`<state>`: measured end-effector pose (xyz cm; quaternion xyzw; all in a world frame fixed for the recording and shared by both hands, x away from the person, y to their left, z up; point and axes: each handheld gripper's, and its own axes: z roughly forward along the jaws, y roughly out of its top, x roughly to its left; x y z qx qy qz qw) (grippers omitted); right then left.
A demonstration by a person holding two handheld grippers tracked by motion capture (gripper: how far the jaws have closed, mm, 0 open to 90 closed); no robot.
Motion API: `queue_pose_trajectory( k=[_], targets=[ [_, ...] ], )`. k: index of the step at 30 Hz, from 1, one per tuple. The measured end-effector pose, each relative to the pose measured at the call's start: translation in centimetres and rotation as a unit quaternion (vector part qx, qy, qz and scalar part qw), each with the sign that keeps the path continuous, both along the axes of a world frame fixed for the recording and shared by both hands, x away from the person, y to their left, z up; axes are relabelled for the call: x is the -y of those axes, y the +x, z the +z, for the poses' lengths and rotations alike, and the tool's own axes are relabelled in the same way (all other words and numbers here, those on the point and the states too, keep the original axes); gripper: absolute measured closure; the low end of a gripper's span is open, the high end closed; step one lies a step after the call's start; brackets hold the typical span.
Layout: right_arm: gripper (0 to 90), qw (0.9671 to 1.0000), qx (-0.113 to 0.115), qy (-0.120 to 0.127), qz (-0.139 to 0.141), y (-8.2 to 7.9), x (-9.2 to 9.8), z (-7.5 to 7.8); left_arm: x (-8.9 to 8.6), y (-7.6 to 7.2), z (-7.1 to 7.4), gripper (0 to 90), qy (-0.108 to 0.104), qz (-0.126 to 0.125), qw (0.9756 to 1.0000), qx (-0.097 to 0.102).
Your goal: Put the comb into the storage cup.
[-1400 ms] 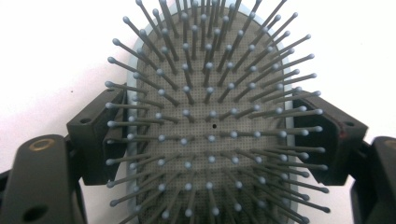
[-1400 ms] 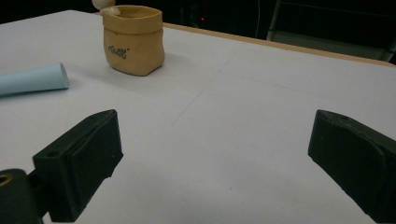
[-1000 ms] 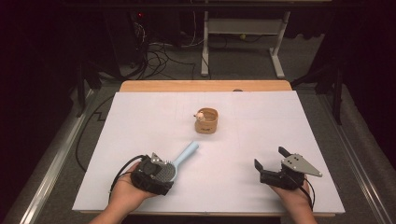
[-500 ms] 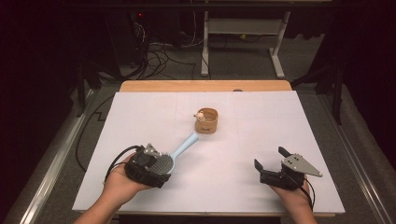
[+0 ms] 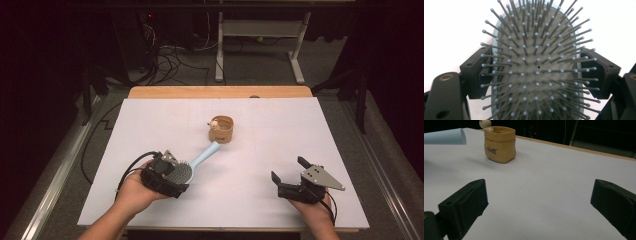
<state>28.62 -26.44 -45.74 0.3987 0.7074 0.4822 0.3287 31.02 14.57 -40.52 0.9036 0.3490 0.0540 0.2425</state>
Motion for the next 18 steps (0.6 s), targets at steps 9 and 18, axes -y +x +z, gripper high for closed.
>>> queue_pose_trajectory(
  k=[9, 18],
  targets=[
    [0.5, 0.9998, 0.003, -0.016, 0.013, 0.4, -0.8, 0.0, 1.9, 0.4, -0.5, 20.5, -0.002, -0.026, 0.9996, -0.002],
    [0.4, 0.9987, 0.012, -0.042, 0.026, 1.6, -2.4, 0.3, 3.4, 1.0, -0.5, 20.5, -0.007, -0.040, 0.9992, -0.003]
  ],
)
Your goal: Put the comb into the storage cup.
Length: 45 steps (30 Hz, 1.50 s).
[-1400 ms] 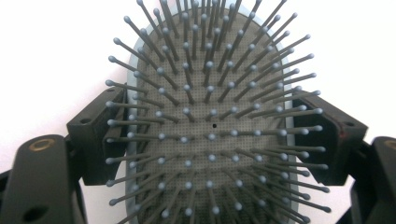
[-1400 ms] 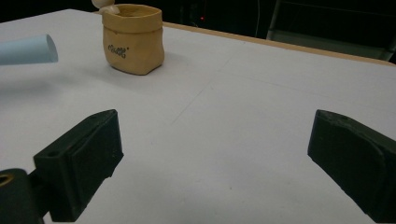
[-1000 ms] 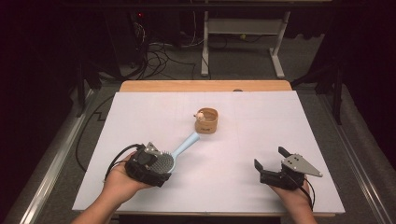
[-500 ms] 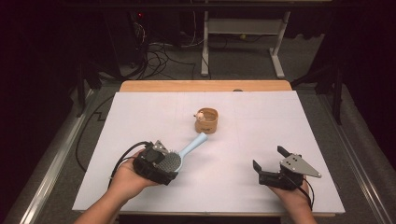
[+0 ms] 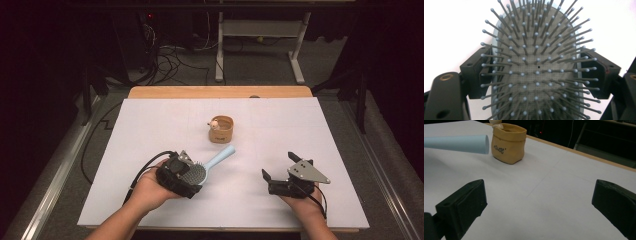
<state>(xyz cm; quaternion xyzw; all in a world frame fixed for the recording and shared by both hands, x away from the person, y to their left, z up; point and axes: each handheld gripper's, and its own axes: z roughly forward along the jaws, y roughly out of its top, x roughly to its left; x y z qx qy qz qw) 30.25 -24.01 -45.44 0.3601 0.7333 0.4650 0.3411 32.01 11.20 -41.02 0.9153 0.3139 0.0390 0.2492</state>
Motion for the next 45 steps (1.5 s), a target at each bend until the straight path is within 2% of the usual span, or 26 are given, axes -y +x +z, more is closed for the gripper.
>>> queue_pose_trajectory(
  k=[4, 5, 6, 9, 13, 19, 24, 27, 32, 36, 41, 44, 45],
  targets=[
    [0.4, 0.9998, 0.019, -0.002, -0.001, 1.1, -0.5, 0.0, 0.6, 0.2, 0.2, 20.5, -0.002, -0.006, 1.0000, 0.001],
    [0.4, 0.9998, 0.020, -0.005, -0.002, 1.7, -0.8, -0.1, 0.7, 0.3, 0.2, 20.5, 0.000, -0.007, 1.0000, 0.001],
    [0.4, 0.9998, 0.020, -0.005, -0.002, 1.7, -0.8, -0.1, 0.8, 0.4, 0.2, 20.5, -0.001, -0.009, 1.0000, 0.001],
    [0.4, 0.9997, 0.016, -0.019, -0.003, 2.7, -1.3, -0.4, 1.1, 0.6, 0.3, 20.5, -0.002, -0.011, 0.9999, -0.001],
    [0.4, 0.9985, 0.016, -0.051, 0.002, 3.5, -1.7, -0.9, 1.5, 0.8, 0.4, 20.5, -0.003, -0.013, 0.9999, -0.002],
    [0.4, 0.9946, 0.025, -0.099, 0.022, 3.1, -1.8, -1.3, 2.1, 1.3, 0.4, 20.5, 0.000, -0.016, 0.9999, -0.005],
    [0.4, 0.9893, 0.027, -0.140, 0.031, 2.6, -1.5, -1.9, 2.8, 1.6, 0.3, 20.5, 0.005, -0.018, 0.9998, -0.005],
    [0.4, 0.9864, 0.038, -0.155, 0.039, 2.2, -1.6, -2.0, 3.2, 1.8, 0.4, 20.5, 0.003, -0.020, 0.9998, -0.005],
    [0.4, 0.9783, 0.059, -0.191, 0.054, 1.4, -2.3, -2.2, 3.8, 1.9, 0.7, 20.5, 0.008, -0.031, 0.9995, -0.005],
    [0.4, 0.9692, 0.081, -0.223, 0.065, 1.1, -2.9, -2.2, 4.2, 2.1, 0.7, 20.5, 0.016, -0.036, 0.9992, -0.006],
    [0.4, 0.9598, 0.093, -0.254, 0.075, 0.8, -3.6, -2.5, 4.5, 2.2, 0.5, 20.5, 0.017, -0.037, 0.9992, -0.004],
    [0.4, 0.9520, 0.104, -0.275, 0.085, 0.6, -4.0, -2.5, 4.7, 2.2, 0.4, 20.5, 0.020, -0.040, 0.9990, -0.007],
    [0.4, 0.9510, 0.106, -0.277, 0.086, 0.6, -4.2, -2.6, 4.8, 2.2, 0.3, 20.5, 0.017, -0.040, 0.9990, -0.010]
  ],
)
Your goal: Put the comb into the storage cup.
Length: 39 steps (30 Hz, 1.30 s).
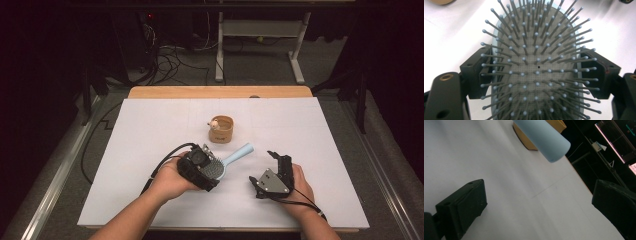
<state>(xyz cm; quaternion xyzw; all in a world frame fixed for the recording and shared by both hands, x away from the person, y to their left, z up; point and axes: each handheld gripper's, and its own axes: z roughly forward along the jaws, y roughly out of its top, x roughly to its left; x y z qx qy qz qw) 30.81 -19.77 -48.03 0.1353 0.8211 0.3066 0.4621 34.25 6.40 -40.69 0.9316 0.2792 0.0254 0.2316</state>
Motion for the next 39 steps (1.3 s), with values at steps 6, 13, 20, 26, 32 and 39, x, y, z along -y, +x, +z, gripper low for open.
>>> queue_pose_trajectory(
  k=[6, 13, 20, 26, 32, 39],
  targets=[
    [0.5, 0.9994, 0.017, -0.027, 0.015, -0.2, -0.8, 0.0, 0.2, 0.2, -0.2, 20.5, 0.003, -0.005, 1.0000, -0.003],
    [0.7, 0.9969, 0.041, -0.058, 0.033, -0.7, -1.7, 0.0, 0.5, 0.1, -0.1, 20.6, 0.005, -0.009, 0.9999, -0.003],
    [1.7, 0.9927, 0.064, -0.088, 0.050, -1.0, -2.6, -0.1, 0.8, 0.1, -0.2, 20.5, 0.008, -0.013, 0.9999, -0.005],
    [3.7, 0.9893, 0.075, -0.110, 0.060, -1.2, -3.2, -0.1, 0.8, 0.0, -0.2, 20.5, 0.007, -0.014, 0.9998, -0.008],
    [6.2, 0.9859, 0.086, -0.126, 0.068, -1.4, -3.6, -0.1, 0.9, 0.0, -0.3, 20.5, 0.010, -0.015, 0.9998, -0.007],
    [10.2, 0.9812, 0.101, -0.146, 0.076, -1.7, -4.1, -0.2, 1.3, -0.1, -0.4, 20.6, 0.015, -0.019, 0.9997, -0.007]
  ],
)
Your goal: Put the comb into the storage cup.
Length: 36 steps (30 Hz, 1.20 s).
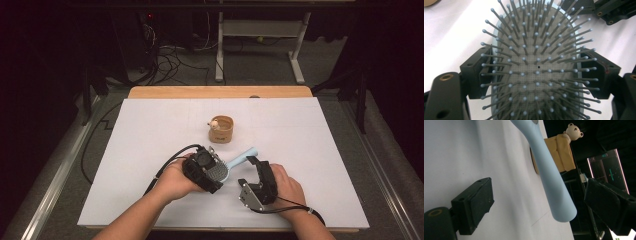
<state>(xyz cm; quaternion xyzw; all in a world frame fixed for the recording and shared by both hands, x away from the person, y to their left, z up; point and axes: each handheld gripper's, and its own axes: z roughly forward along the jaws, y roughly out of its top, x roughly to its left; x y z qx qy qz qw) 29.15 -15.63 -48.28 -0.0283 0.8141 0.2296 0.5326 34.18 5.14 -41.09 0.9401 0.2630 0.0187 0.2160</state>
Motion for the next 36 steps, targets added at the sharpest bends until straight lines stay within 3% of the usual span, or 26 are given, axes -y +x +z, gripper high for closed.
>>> queue_pose_trajectory(
  k=[14, 18, 19, 21, 23, 28, 36],
  targets=[
    [23.6, 0.9986, 0.036, -0.031, 0.022, -0.4, -0.5, 0.0, 0.9, -0.2, -0.1, 20.6, 0.004, -0.010, 0.9999, -0.001],
    [28.6, 0.9987, 0.033, -0.030, 0.024, -0.6, -0.6, 0.0, 1.2, -0.3, -0.2, 20.5, 0.002, -0.014, 0.9999, 0.001],
    [30.1, 0.9994, 0.023, -0.020, 0.016, -0.7, -0.6, -0.2, 1.3, -0.3, -0.2, 20.6, 0.001, -0.015, 0.9999, 0.000],
    [33.1, 0.9983, 0.037, -0.036, 0.029, -0.7, -0.7, 0.0, 1.5, -0.4, -0.2, 20.6, 0.002, -0.014, 0.9999, 0.000],
    [37.1, 0.9987, 0.032, -0.030, 0.027, -0.9, -0.8, -0.1, 1.6, -0.4, -0.2, 20.5, 0.003, -0.017, 0.9998, -0.001],
    [45.1, 0.9974, 0.044, -0.044, 0.038, -0.9, -0.9, -0.1, 1.8, -0.4, -0.2, 20.5, 0.003, -0.019, 0.9998, 0.000],
    [51.2, 0.9961, 0.053, -0.056, 0.043, -1.1, -1.5, -0.3, 2.0, -0.5, -0.2, 20.5, 0.003, -0.023, 0.9997, -0.001]
  ],
)
